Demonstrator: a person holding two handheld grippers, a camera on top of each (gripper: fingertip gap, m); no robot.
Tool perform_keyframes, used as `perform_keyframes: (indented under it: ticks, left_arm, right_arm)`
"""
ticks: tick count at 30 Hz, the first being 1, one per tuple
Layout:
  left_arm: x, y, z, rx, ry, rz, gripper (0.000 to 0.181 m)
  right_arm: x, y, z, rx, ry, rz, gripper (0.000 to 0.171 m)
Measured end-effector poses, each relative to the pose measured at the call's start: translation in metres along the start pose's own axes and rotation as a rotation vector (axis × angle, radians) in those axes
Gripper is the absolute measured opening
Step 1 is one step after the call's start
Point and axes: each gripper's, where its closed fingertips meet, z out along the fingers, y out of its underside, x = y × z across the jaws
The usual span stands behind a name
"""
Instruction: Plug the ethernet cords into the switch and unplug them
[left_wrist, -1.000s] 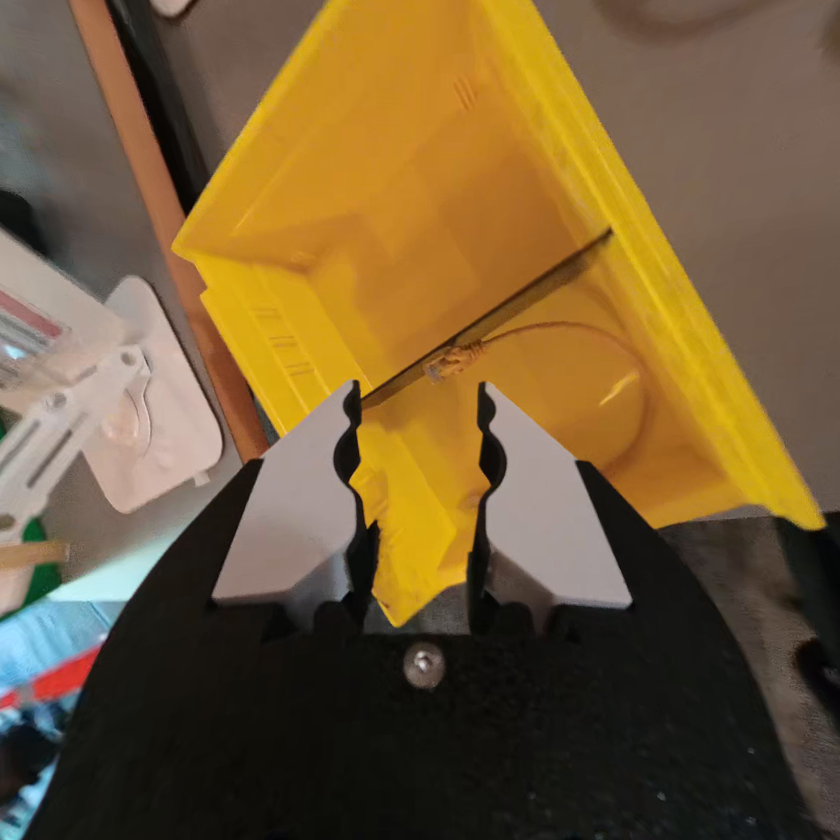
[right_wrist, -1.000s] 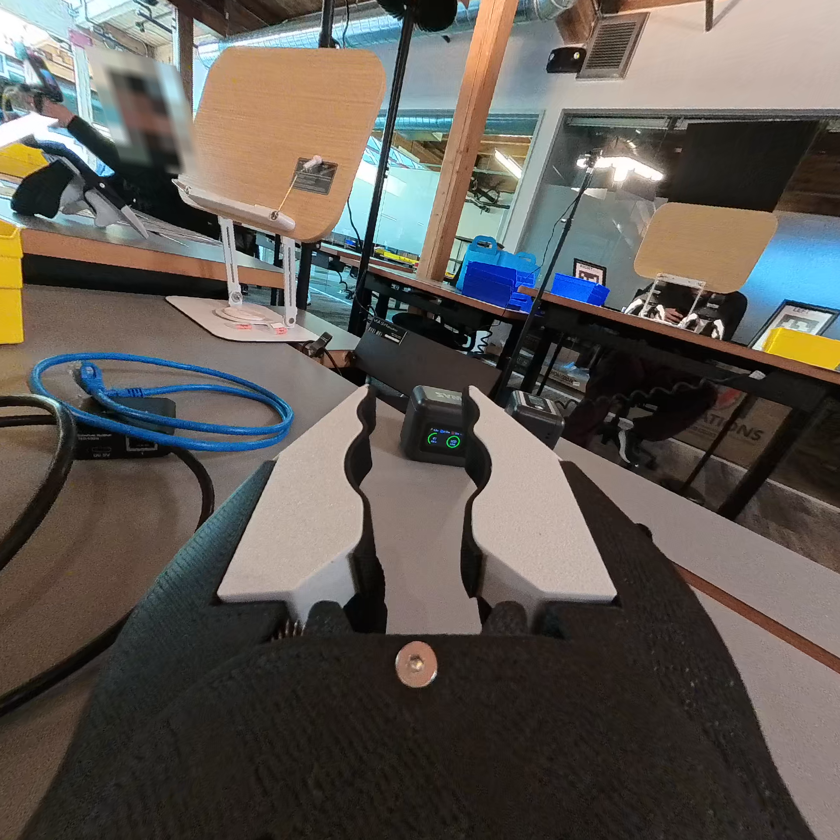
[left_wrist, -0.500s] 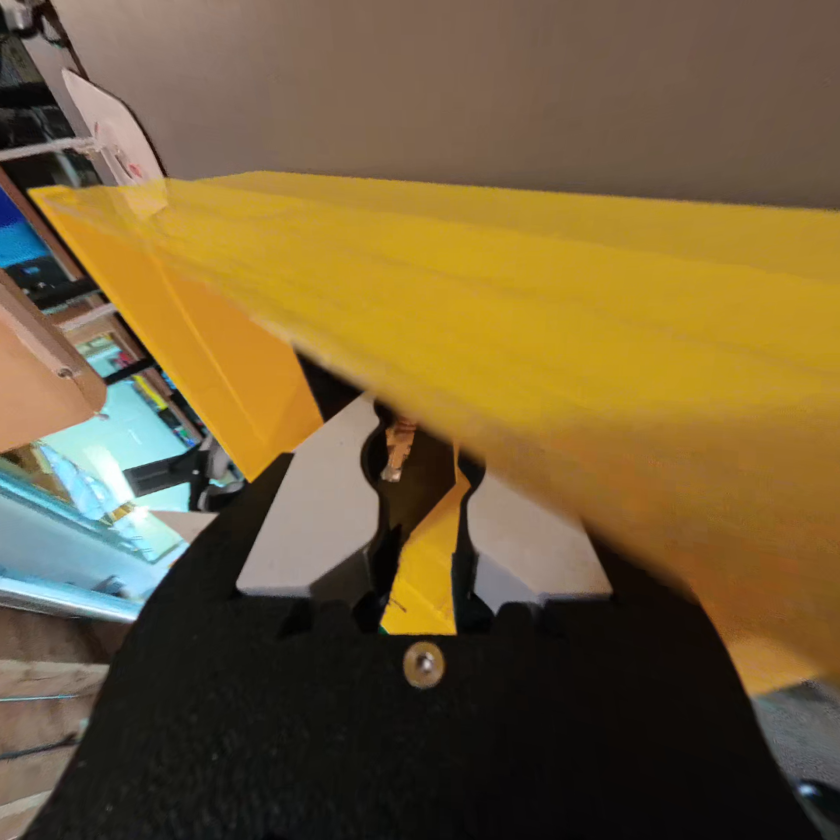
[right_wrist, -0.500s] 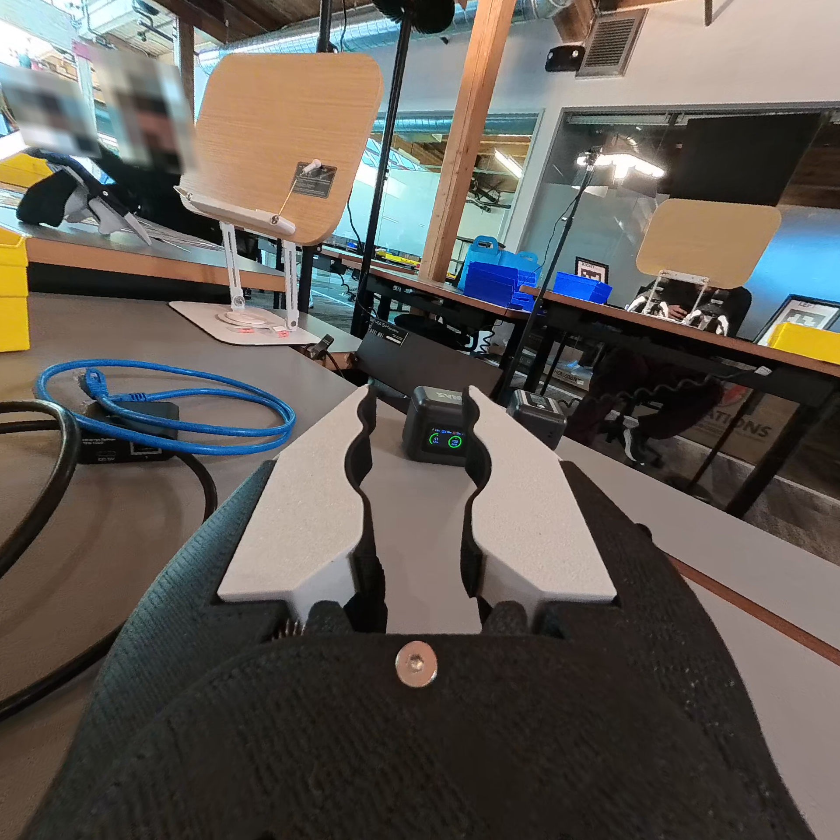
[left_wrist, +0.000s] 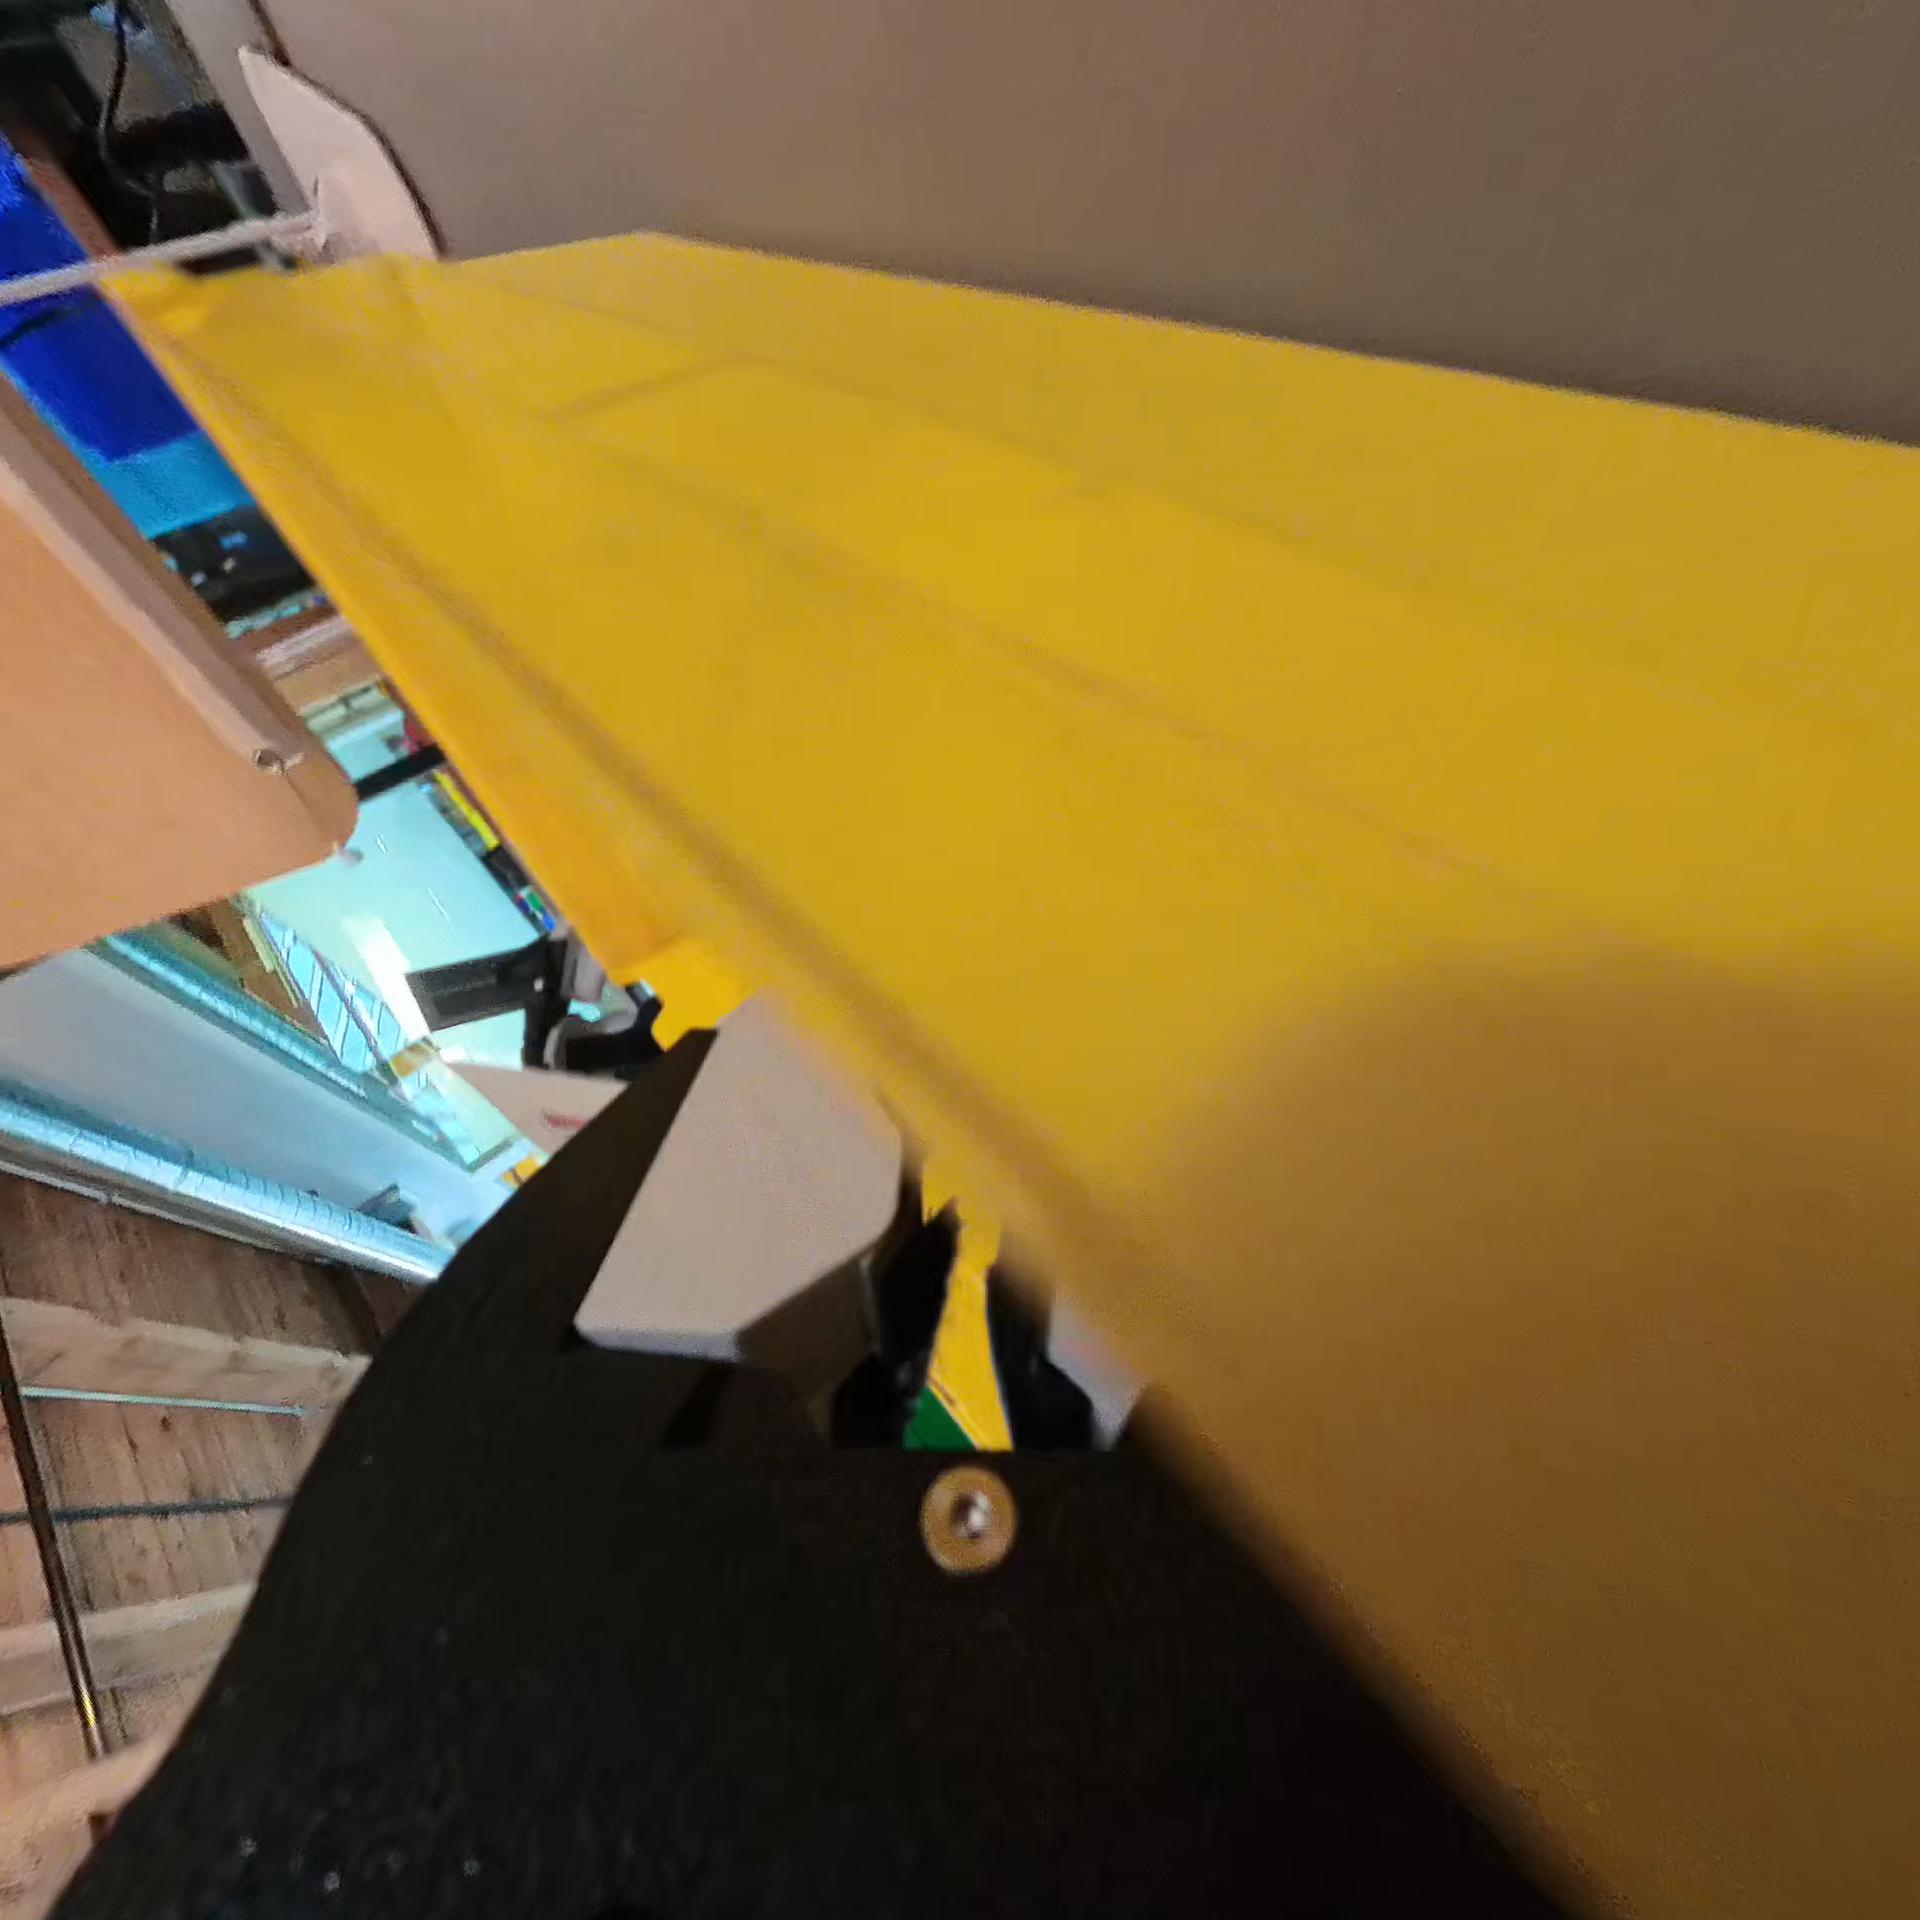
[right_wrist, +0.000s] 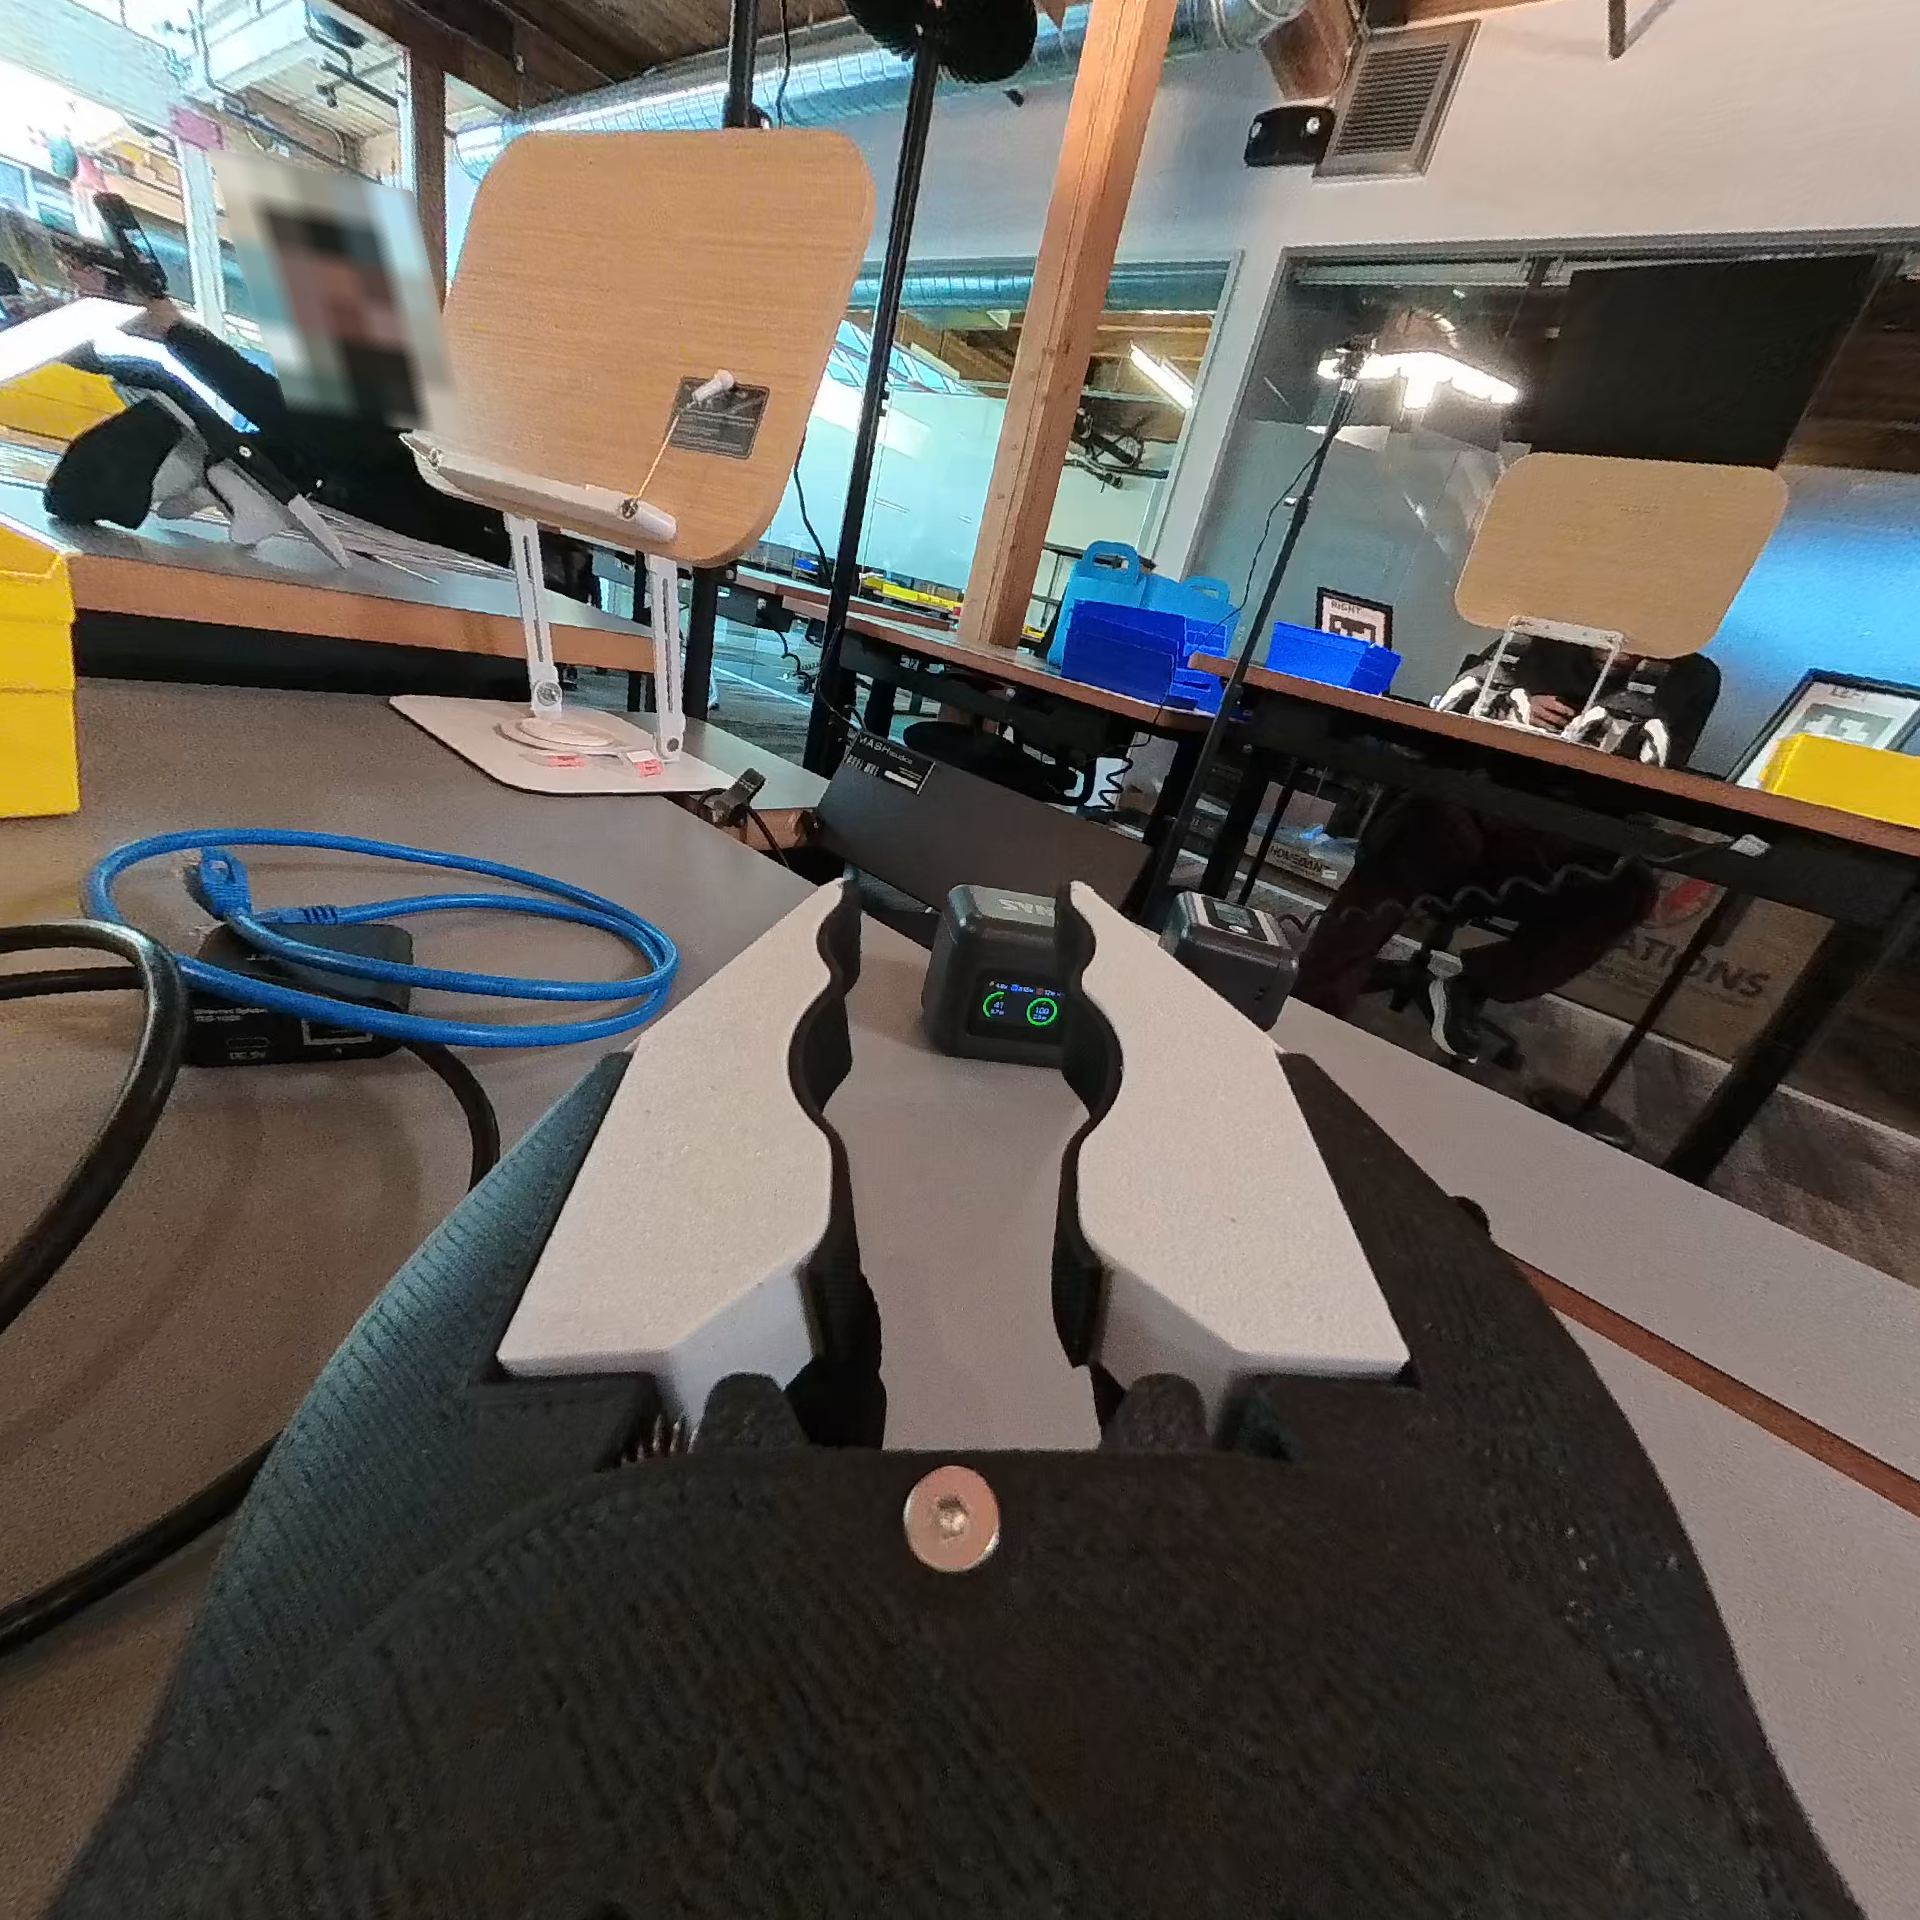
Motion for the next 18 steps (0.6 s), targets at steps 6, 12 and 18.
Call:
perform_keyframes:
  ticks: [6, 12, 18]
  left_arm:
    - [-0.041, 0.034, -0.049, -0.056, -0.228, -0.19, 0.003]
    - [-0.118, 0.063, -0.135, -0.054, -0.591, -0.543, 0.002]
    - [-0.185, -0.032, -0.183, 0.235, -0.6, -0.679, 0.002]
  right_arm:
    - [0.0, -0.001, 0.0, 0.0, 0.002, 0.002, 0.036]
    - [0.001, -0.001, 0.0, -0.002, 0.005, 0.006, 0.036]
    - [0.012, -0.002, -0.002, 0.001, 0.045, -0.004, 0.036]
